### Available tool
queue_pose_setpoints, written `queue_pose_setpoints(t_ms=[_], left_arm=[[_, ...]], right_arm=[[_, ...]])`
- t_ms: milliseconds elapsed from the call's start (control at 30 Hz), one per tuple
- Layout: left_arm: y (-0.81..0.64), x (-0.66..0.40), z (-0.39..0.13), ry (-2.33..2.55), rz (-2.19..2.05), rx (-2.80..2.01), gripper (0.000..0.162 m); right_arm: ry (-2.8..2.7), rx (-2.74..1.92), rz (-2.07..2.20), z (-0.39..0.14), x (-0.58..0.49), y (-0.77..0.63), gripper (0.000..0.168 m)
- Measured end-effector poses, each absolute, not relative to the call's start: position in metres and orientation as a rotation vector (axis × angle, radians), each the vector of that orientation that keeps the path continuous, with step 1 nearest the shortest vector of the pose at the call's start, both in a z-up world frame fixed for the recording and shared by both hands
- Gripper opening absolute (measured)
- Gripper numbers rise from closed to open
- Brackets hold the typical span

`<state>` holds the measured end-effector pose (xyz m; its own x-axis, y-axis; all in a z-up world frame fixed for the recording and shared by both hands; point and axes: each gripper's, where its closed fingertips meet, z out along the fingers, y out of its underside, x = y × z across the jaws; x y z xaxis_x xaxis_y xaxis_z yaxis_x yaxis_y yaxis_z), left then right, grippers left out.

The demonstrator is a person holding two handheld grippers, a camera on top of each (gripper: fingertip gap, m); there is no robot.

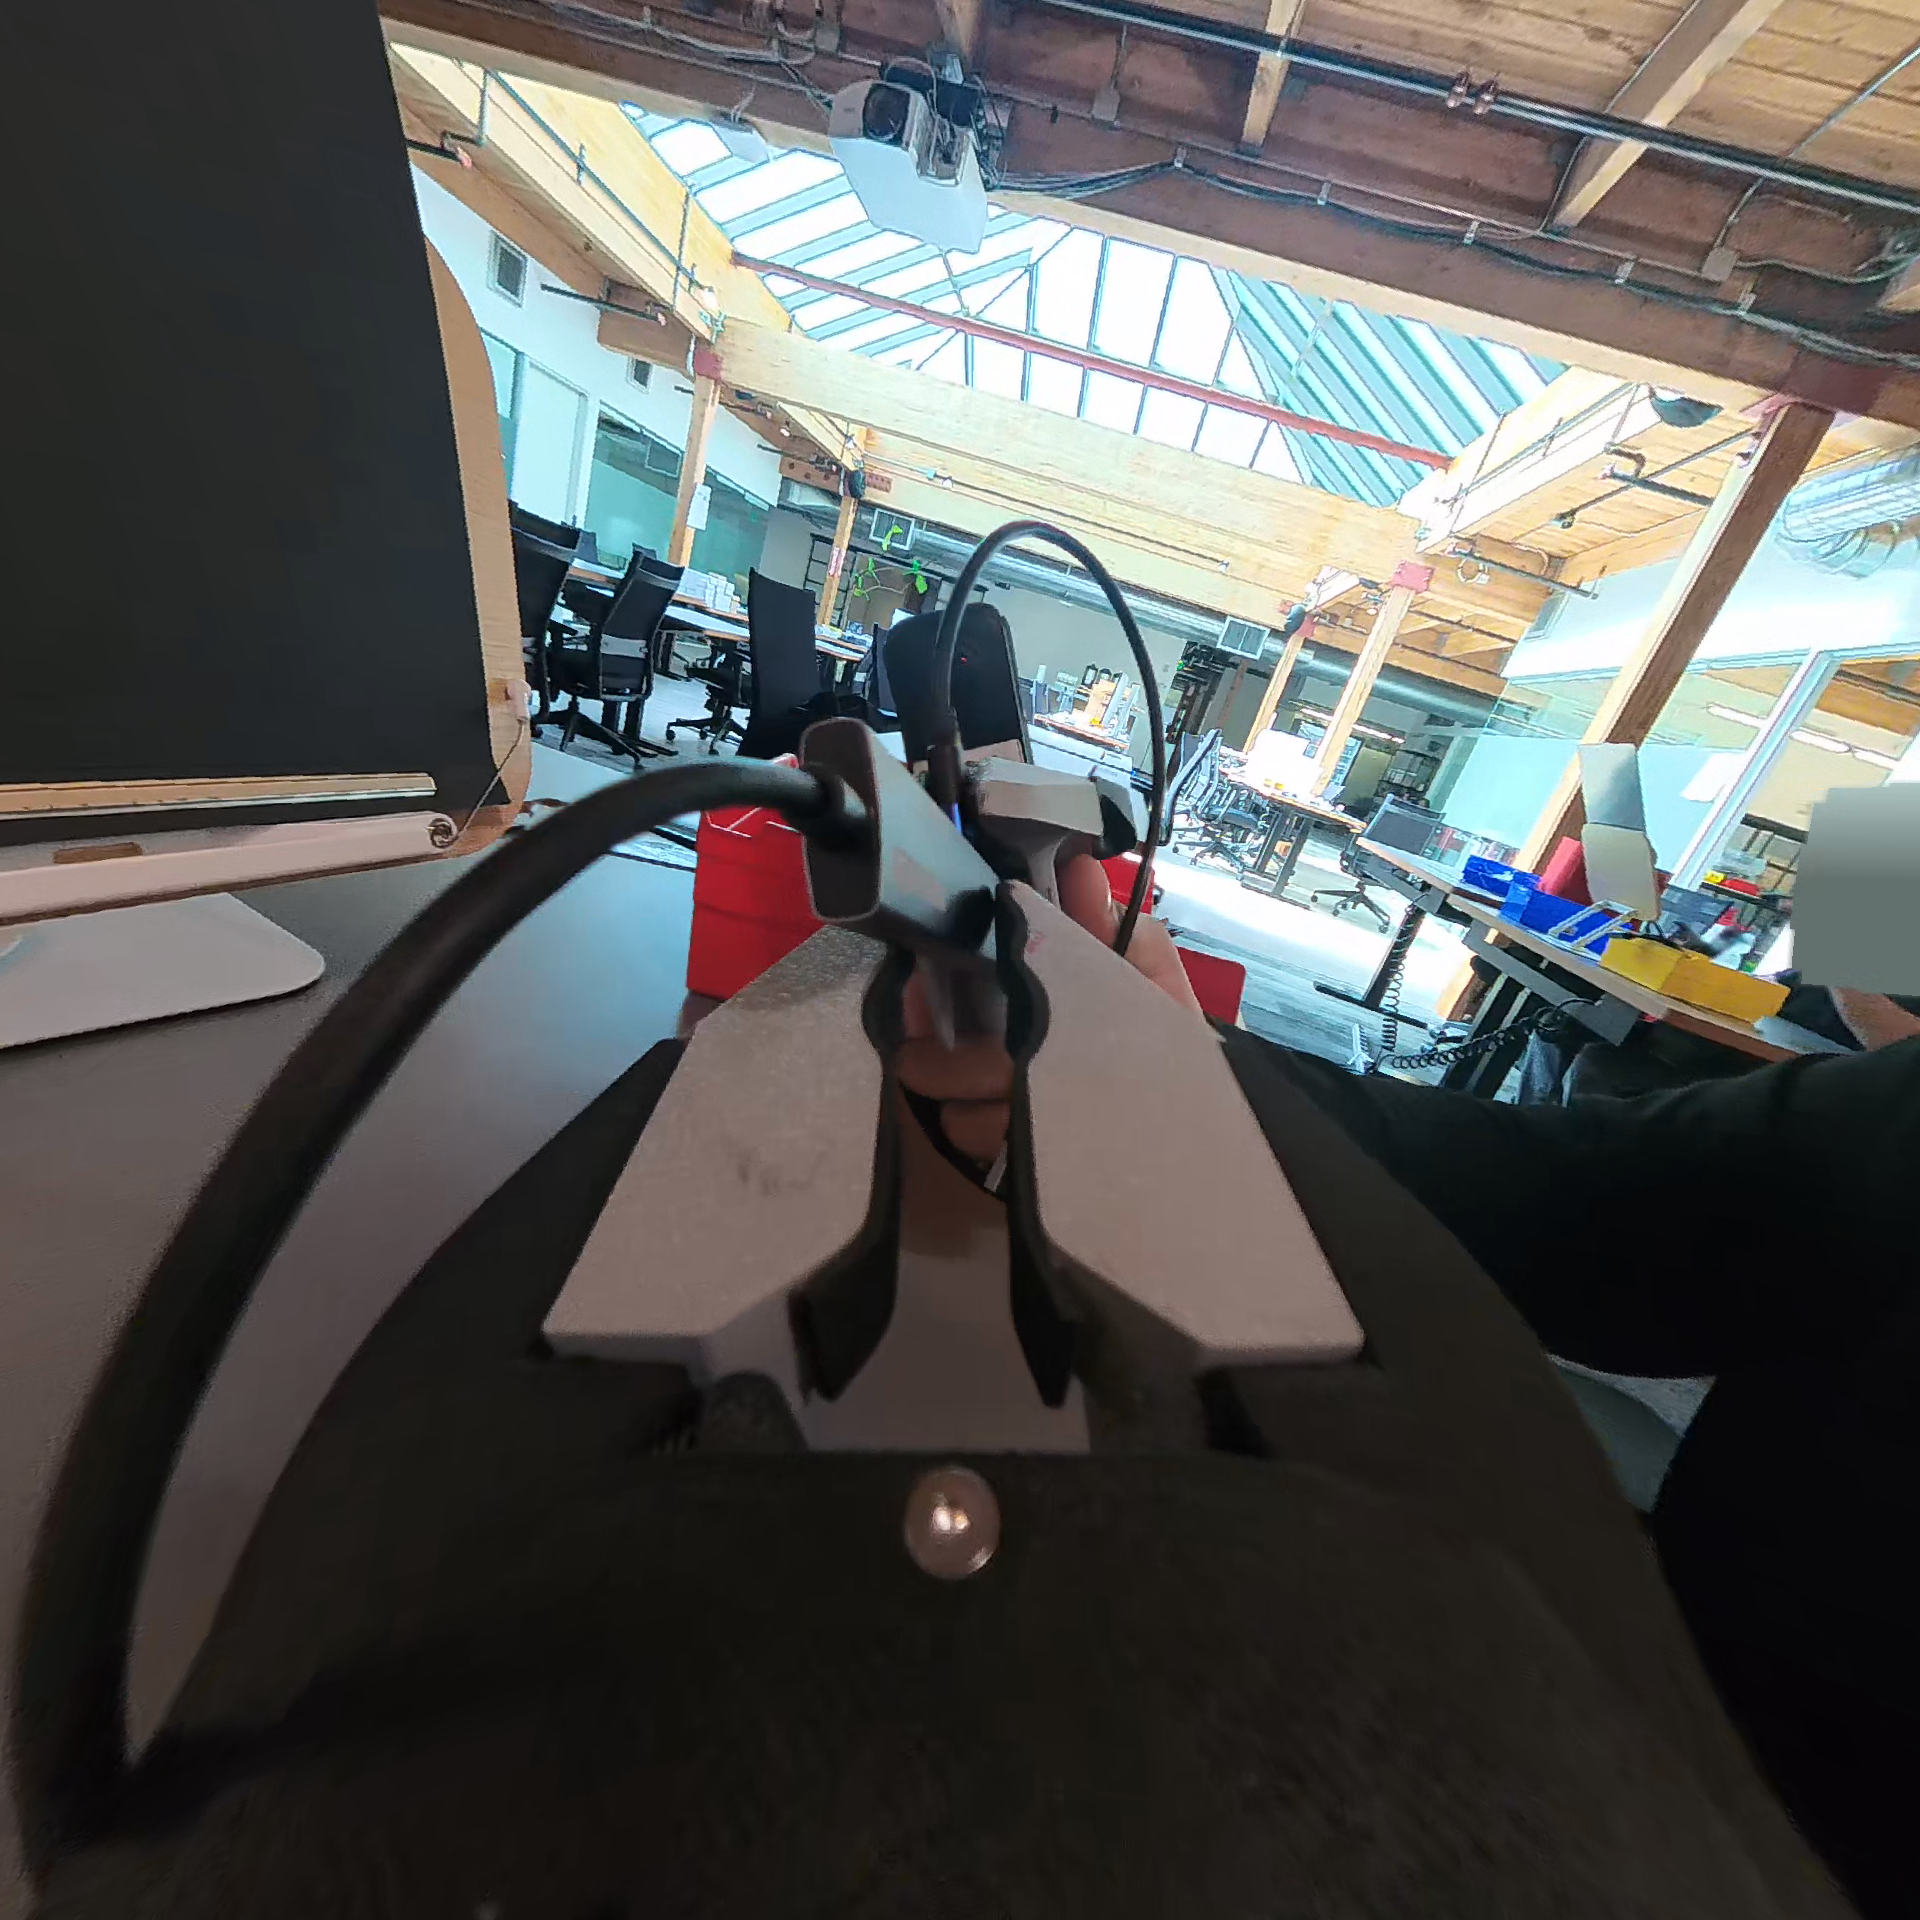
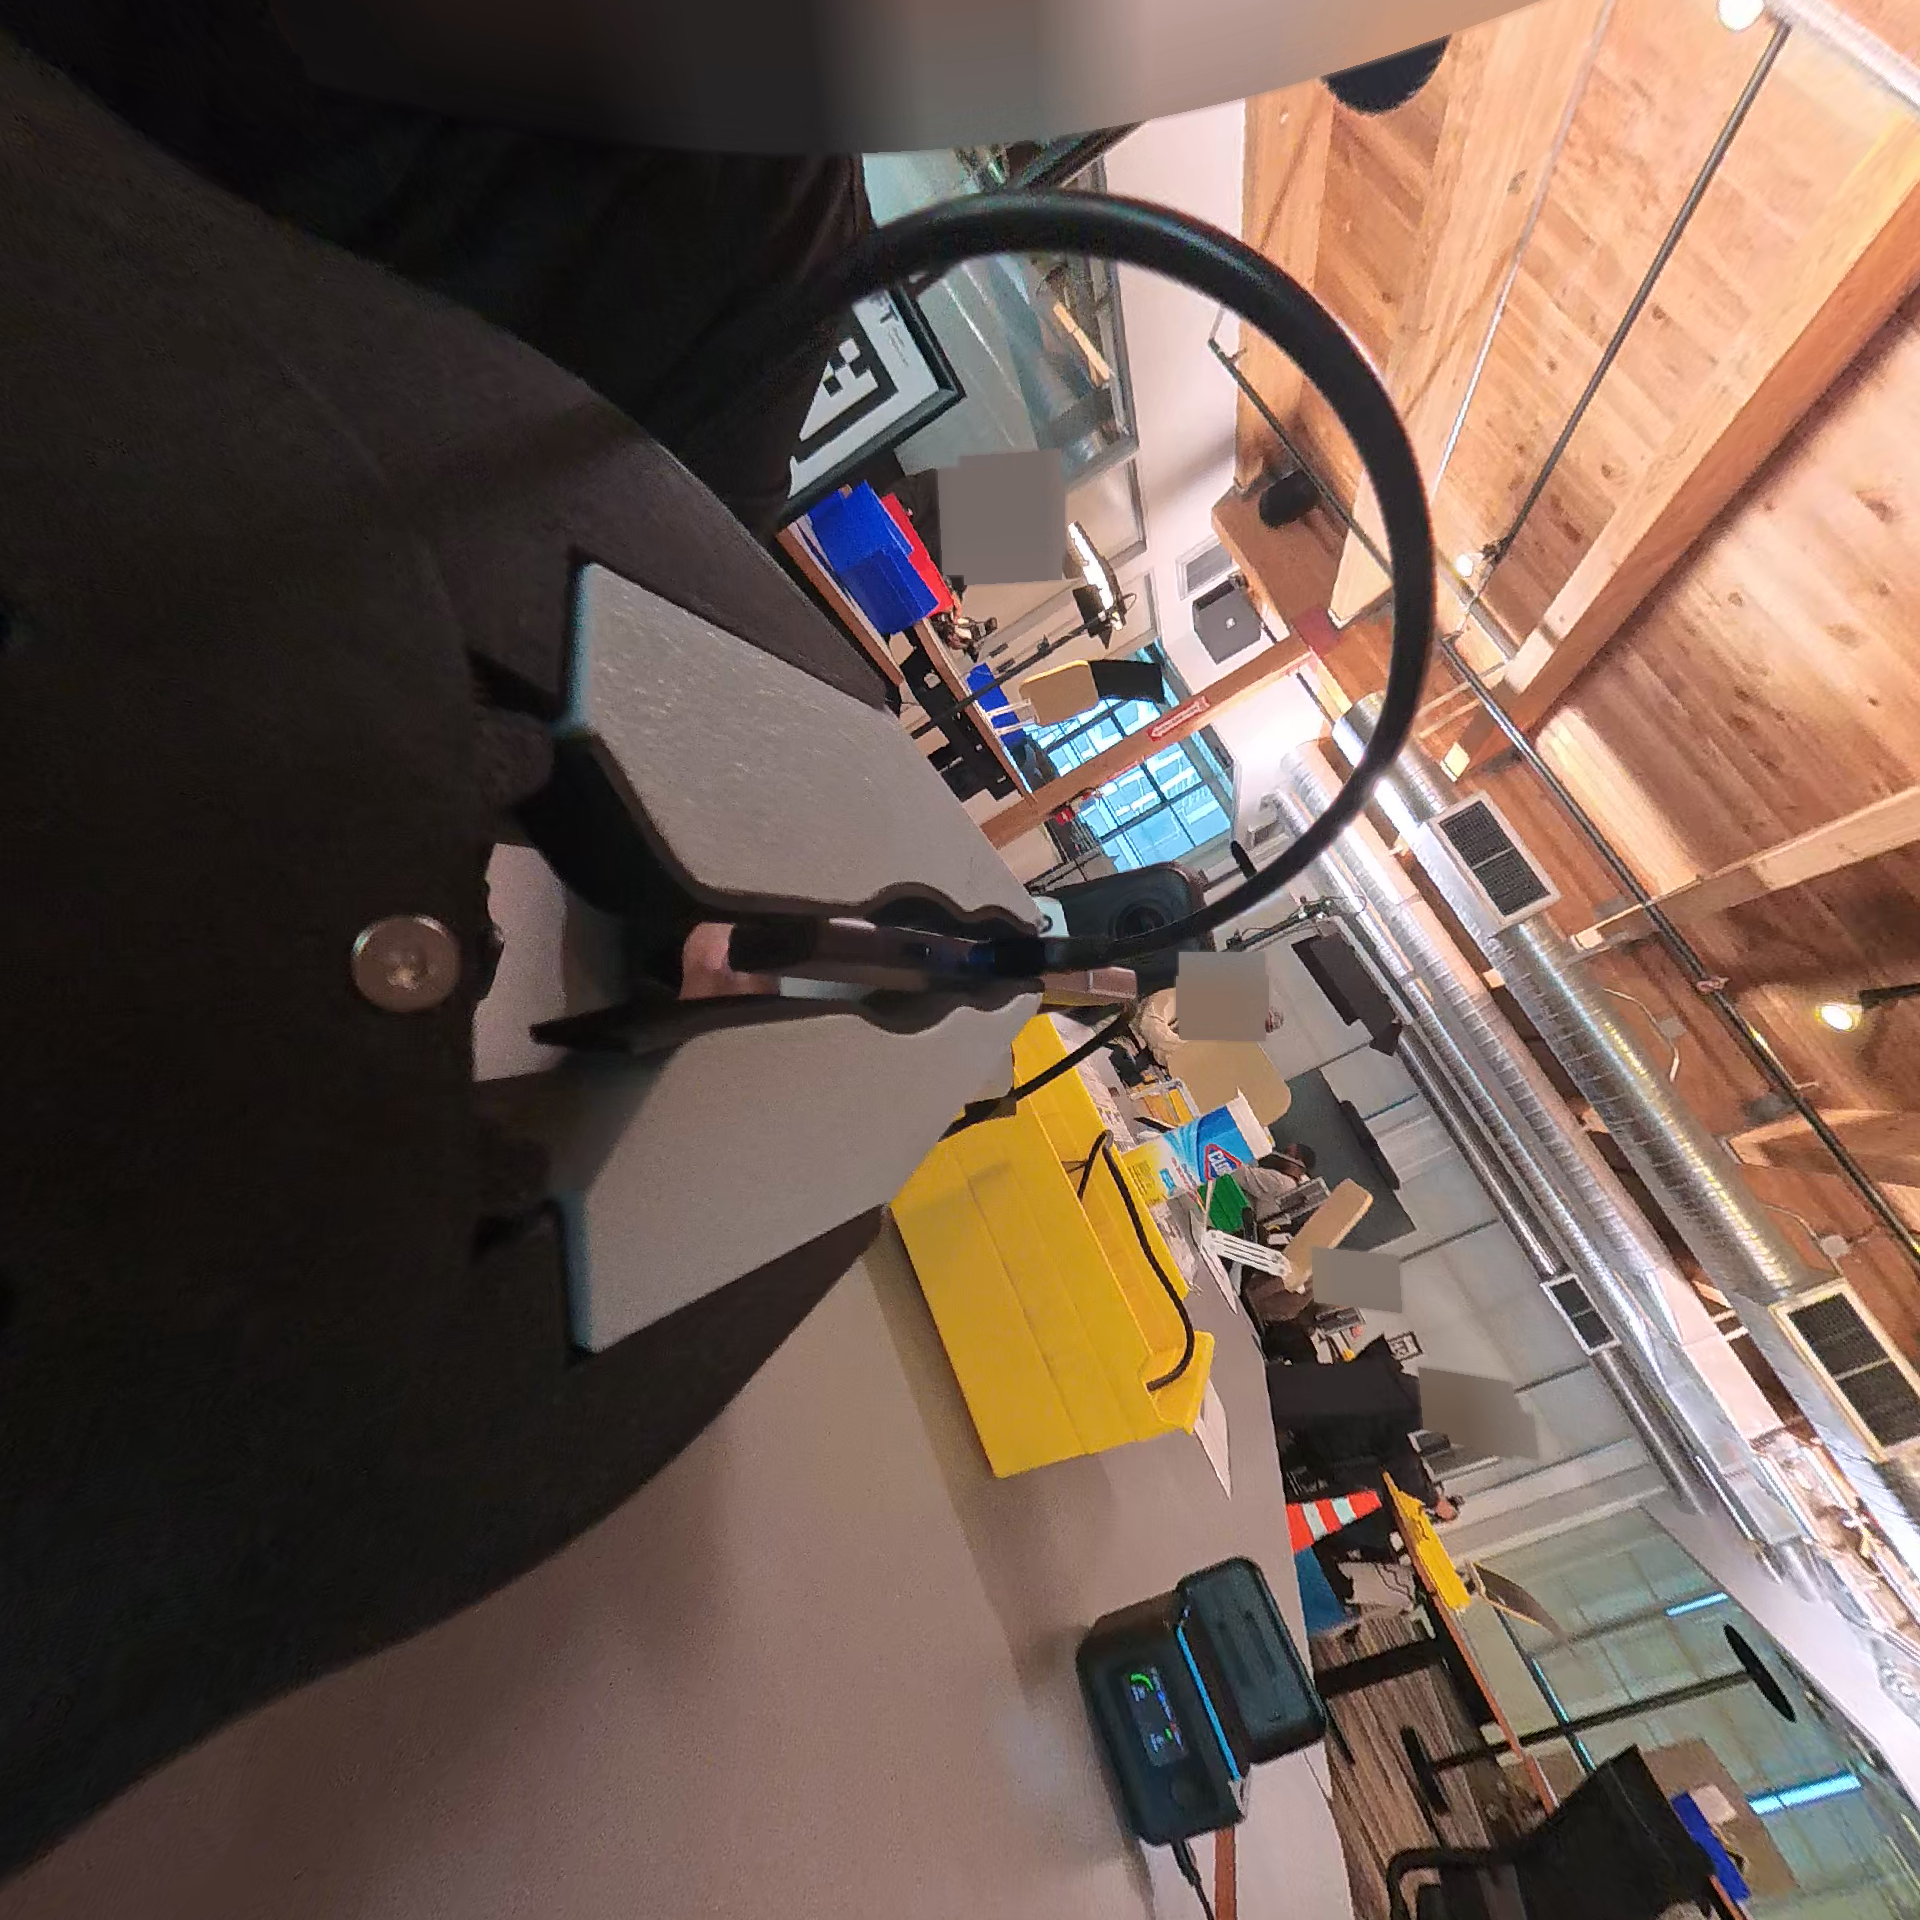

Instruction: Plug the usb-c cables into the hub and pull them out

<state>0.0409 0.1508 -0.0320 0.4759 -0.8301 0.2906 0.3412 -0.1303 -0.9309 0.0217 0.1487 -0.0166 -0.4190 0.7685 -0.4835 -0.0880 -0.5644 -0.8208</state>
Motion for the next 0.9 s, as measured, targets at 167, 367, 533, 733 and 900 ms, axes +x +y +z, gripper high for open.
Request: queue_pose_setpoints(t_ms=[167,367,533,733,900], left_arm=[[0.147,0.043,-0.03,0.532,-1.019,-1.342,0.009],[0.142,0.036,-0.025,0.583,-0.911,-1.329,0.008],[0.142,0.033,-0.025,0.608,-0.814,-1.334,0.008],[0.15,0.039,-0.044,0.644,-0.744,-1.432,0.008],[0.153,0.038,-0.046,0.65,-0.695,-1.447,0.008]], right_arm=[[-1.078,-1.205,2.025,-0.015,0.024,0.141,0.004],[-1.225,-1.186,1.717,-0.017,0.029,0.145,0.008],[-1.368,-1.118,1.311,-0.023,0.036,0.15,0.018],[-1.454,-1.016,0.936,-0.033,0.032,0.148,0.019],[-1.473,-0.97,0.763,-0.037,0.033,0.152,0.014]])
